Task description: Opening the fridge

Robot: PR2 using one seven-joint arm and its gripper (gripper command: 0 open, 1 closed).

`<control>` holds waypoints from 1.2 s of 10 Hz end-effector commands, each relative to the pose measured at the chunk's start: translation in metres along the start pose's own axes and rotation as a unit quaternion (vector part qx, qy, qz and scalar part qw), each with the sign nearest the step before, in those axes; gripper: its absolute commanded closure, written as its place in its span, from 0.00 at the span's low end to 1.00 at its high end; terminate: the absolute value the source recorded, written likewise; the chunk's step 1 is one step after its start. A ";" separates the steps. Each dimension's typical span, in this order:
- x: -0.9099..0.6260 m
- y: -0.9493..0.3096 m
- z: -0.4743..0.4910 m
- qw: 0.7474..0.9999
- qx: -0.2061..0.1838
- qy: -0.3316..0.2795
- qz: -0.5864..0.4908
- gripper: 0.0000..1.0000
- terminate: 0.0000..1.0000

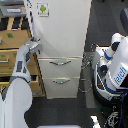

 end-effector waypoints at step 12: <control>-0.111 -0.076 0.021 0.989 -0.040 -0.038 -0.141 1.00 0.00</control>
